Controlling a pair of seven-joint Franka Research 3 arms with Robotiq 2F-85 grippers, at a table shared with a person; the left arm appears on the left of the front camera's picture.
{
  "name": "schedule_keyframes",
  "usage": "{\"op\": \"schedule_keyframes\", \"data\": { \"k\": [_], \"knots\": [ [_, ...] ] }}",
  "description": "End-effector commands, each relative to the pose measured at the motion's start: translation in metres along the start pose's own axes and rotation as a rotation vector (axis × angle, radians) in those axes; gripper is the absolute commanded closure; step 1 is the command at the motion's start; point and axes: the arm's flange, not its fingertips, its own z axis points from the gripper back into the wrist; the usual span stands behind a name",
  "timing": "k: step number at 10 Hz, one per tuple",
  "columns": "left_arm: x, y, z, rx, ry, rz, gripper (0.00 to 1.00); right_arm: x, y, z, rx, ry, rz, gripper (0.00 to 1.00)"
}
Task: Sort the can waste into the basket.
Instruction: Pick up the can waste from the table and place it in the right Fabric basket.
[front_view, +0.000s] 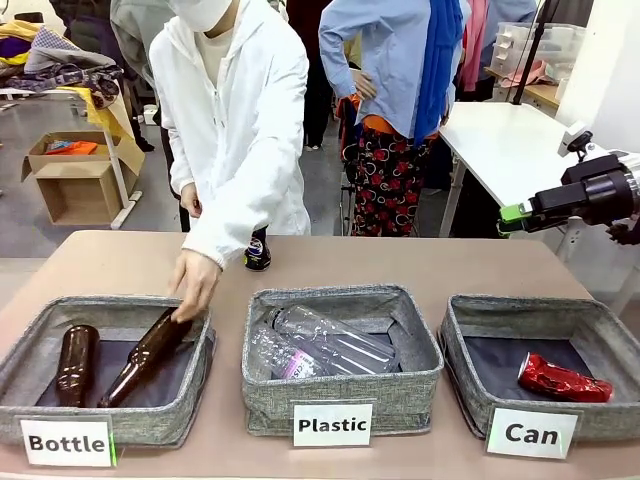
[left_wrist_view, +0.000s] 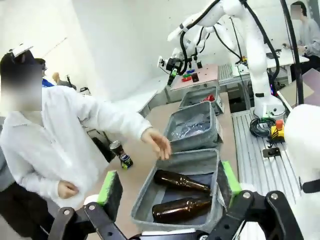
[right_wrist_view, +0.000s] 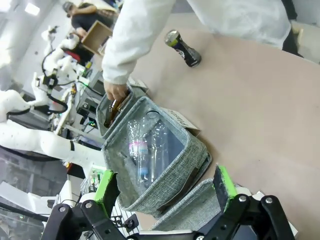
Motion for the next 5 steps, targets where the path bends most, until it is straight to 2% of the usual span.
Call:
{"op": "schedule_keyframes", "data": {
  "k": [1, 3, 4, 5],
  "knots": [
    [-0.012, 0.016, -0.009, -0.039, 0.028, -0.009, 0.00, 0.002, 0.003, 0.001, -0.001, 0.004, 0.007, 0.00],
    [0.000, 0.035, -0.039, -0.085, 0.096, -0.002, 0.00, 0.002, 0.003, 0.001, -0.001, 0.004, 0.007, 0.00],
    [0.008, 0.052, -0.065, -0.118, 0.148, 0.012, 0.00, 0.002, 0.003, 0.001, -0.001, 0.004, 0.007, 0.00],
    [0.016, 0.080, -0.111, -0.175, 0.219, 0.025, 0.00, 0.002, 0.003, 0.001, -0.001, 0.004, 0.007, 0.00]
  ]
}}
